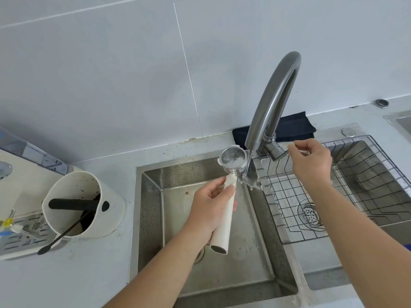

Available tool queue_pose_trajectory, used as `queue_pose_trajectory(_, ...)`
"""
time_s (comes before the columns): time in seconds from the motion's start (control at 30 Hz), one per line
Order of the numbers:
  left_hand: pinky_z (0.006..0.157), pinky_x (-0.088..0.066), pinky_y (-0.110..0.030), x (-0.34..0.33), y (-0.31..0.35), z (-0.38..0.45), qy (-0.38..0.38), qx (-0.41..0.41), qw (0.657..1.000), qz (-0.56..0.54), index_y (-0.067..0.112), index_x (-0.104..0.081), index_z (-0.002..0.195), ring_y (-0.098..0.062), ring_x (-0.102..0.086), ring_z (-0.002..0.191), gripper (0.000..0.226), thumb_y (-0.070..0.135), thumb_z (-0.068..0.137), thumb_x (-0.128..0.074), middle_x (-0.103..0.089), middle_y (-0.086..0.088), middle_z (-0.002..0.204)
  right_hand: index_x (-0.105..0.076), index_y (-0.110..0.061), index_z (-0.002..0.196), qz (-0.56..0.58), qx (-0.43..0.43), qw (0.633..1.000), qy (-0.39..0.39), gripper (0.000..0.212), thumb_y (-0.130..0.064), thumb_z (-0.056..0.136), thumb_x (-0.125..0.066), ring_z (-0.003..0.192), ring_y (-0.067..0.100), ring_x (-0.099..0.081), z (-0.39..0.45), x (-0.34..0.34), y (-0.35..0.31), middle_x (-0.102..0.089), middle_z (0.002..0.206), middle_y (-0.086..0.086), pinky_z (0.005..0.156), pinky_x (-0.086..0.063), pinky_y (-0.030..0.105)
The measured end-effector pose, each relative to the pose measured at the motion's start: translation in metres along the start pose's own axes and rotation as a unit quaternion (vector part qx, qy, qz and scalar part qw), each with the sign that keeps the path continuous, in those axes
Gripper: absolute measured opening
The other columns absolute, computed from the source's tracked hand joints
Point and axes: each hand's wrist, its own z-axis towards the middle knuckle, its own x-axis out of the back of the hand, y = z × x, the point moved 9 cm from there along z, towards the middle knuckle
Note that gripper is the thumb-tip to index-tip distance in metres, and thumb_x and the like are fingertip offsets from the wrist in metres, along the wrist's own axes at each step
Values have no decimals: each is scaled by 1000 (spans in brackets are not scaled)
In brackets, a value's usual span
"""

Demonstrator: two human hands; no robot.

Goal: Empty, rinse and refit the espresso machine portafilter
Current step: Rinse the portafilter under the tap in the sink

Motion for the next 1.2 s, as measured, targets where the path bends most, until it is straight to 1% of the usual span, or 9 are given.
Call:
queue_pose_trajectory(0.17, 59, -57, -27, -13, -7, 11, 27, 66, 995, -69, 15, -70, 111, -17, -67, 64, 25, 19, 87, -71, -70, -8, 93, -68, -19, 100, 3, -1, 1000, -3, 13, -28, 92, -66, 78, 15, -65, 0, -1, 0, -69, 92, -5, 60, -50, 28)
queue_pose_trajectory(0.3, 64, -58, -28, -26, -10, 20, 26, 90, 990, -101, 9, -70, 105, -18, -64, 65, 19, 17, 88, -70, -69, -9, 88, -68, -18, 101, 4, -1, 1000, -5, 13, -27, 92, -66, 74, 9, -63, -1, 0, -2, -68, 92, -5, 55, -49, 25)
queue_pose_trajectory(0.47, 76, -59, -34, -42, -9, 32, 25, 116, 985, -122, 6, -69, 97, -21, -62, 73, 14, 18, 91, -67, -65, -11, 86, -68, -15, 104, 2, -1, 1000, -8, 15, -25, 93, -65, 66, 4, -59, -1, -1, -3, -68, 92, -6, 50, -46, 21)
queue_pose_trajectory(0.67, 51, -53, -23, -53, -5, 42, 32, 153, 977, -142, 1, -61, 116, -19, -62, 67, 31, 23, 94, -62, -63, -14, 88, -68, -17, 103, -1, -2, 1000, -8, 14, -26, 94, -65, 72, -1, -60, -1, 0, -3, -66, 88, -10, 52, -43, 18)
queue_pose_trajectory(0.77, 51, -54, -22, -54, -5, 44, 41, 166, 972, -160, 1, -60, 117, -20, -66, 75, 31, 22, 95, -62, -65, -18, 102, -68, -17, 103, 0, -3, 1000, -9, 14, -26, 93, -65, 74, -1, -60, -1, 0, -3, -67, 90, -9, 53, -43, 18)
queue_pose_trajectory(0.9, 68, -59, -29, -55, -11, 44, 34, 182, 974, -131, 2, -61, 111, -22, -69, 83, 25, 20, 95, -61, -67, -19, 115, -67, -18, 103, 5, -6, 1000, -9, 12, -26, 94, -65, 70, 2, -60, -1, 1, -2, -65, 88, -12, 51, -45, 20)
queue_pose_trajectory(0.93, 68, -59, -29, -55, -12, 42, 29, 188, 974, -122, 3, -62, 108, -21, -69, 83, 21, 19, 95, -61, -66, -18, 115, -67, -18, 103, 6, -7, 1000, -10, 12, -26, 94, -65, 71, 2, -60, -1, 1, -2, -65, 89, -12, 51, -46, 21)
queue_pose_trajectory(1.07, 53, -55, -25, -52, -15, 35, 13, 216, 972, -95, 6, -60, 101, -19, -69, 75, 12, 16, 94, -61, -65, -19, 113, -67, -18, 101, 10, -8, 1000, -12, 10, -25, 94, -65, 75, 2, -61, -1, 0, -2, -65, 89, -13, 54, -47, 22)
queue_pose_trajectory(1.2, 45, -52, -21, -45, -15, 27, 4, 222, 974, -54, 0, -57, 116, -18, -67, 70, 26, 16, 95, -59, -65, -18, 101, -67, -18, 100, 8, -8, 1000, -11, 10, -25, 94, -66, 74, 2, -61, -1, 0, -2, -66, 89, -12, 54, -47, 22)
